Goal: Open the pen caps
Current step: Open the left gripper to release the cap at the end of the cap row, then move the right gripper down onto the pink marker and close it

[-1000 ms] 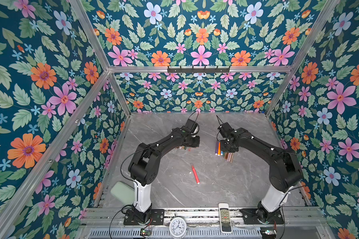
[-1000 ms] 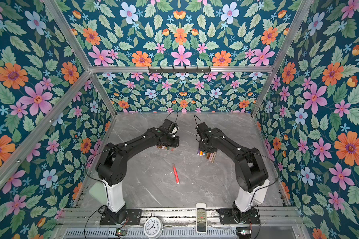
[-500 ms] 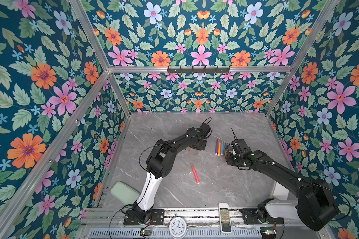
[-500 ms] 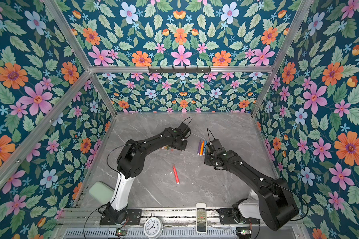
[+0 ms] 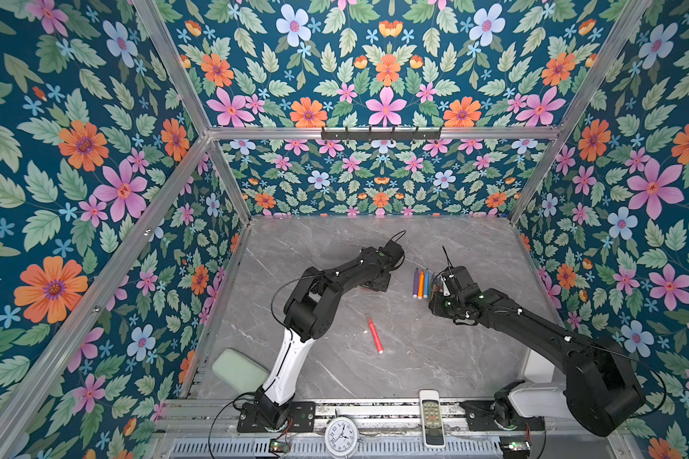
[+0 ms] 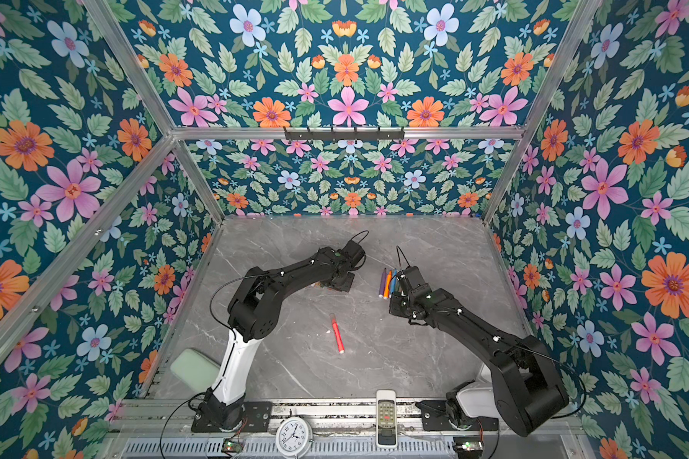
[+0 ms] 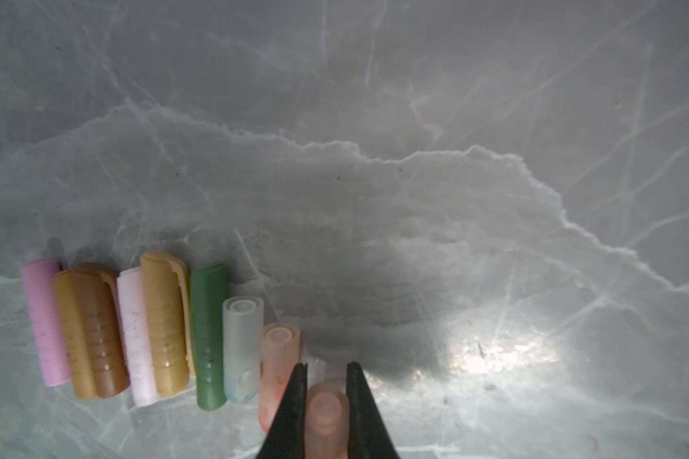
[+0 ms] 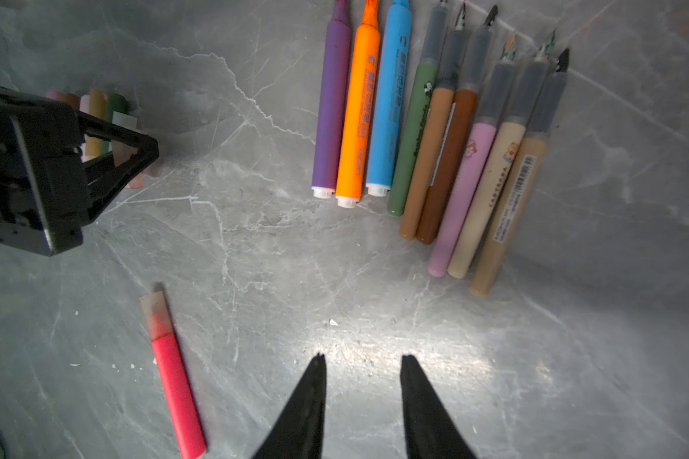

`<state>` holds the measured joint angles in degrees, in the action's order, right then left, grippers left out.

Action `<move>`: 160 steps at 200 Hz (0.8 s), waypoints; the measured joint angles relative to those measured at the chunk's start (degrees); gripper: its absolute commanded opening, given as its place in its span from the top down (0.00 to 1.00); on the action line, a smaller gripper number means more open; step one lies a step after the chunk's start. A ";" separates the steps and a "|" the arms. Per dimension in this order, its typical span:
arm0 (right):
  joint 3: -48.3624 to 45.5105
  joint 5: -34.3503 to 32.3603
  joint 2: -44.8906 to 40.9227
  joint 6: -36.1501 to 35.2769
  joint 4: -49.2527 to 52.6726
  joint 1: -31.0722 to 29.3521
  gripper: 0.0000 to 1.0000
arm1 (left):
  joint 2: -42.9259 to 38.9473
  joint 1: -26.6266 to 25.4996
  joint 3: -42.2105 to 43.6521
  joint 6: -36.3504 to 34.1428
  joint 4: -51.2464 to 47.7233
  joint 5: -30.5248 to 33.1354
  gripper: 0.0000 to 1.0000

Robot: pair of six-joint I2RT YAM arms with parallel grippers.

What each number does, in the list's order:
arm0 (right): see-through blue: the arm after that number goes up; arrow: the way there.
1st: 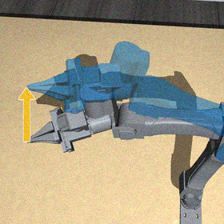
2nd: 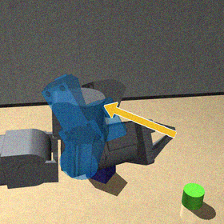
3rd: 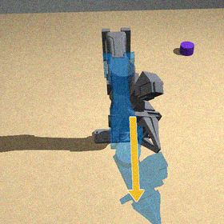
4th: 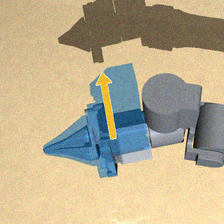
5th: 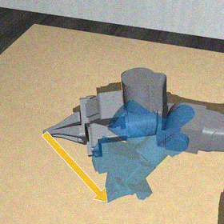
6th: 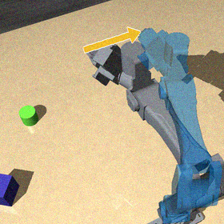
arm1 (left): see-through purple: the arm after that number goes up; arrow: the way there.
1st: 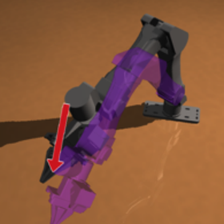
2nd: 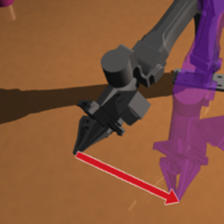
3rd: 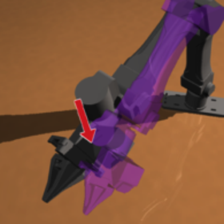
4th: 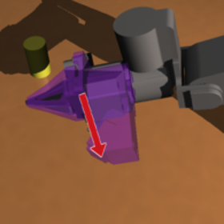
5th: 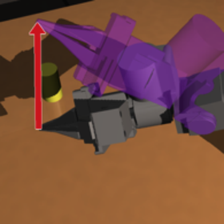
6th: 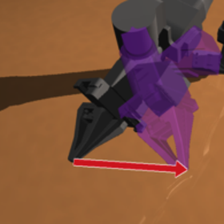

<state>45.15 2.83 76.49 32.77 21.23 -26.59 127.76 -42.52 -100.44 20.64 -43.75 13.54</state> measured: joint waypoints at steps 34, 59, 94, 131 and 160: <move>0.00 0.02 0.48 -0.02 -0.09 0.00 0.66 | -0.22 0.00 -0.11 0.00 0.02 -0.04 0.68; 0.00 0.09 0.55 -0.02 -0.11 0.02 0.66 | -0.61 0.00 -0.70 -0.02 -0.22 0.33 0.66; 0.13 0.70 0.96 -0.22 -0.17 -0.15 0.66 | -2.45 -0.02 -2.01 -0.57 -0.87 1.84 0.67; 4.31 2.82 4.94 -1.46 0.07 -5.03 0.66 | -8.11 0.50 -0.98 -1.79 -1.27 4.57 0.73; 10.64 6.14 14.34 -1.44 0.98 -12.04 0.65 | -18.12 5.44 8.68 -2.93 2.14 3.02 0.74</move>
<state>55.79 8.97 90.83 31.33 22.22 -38.63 109.65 -37.08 -91.77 17.72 -41.60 16.56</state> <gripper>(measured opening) 0.346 0.259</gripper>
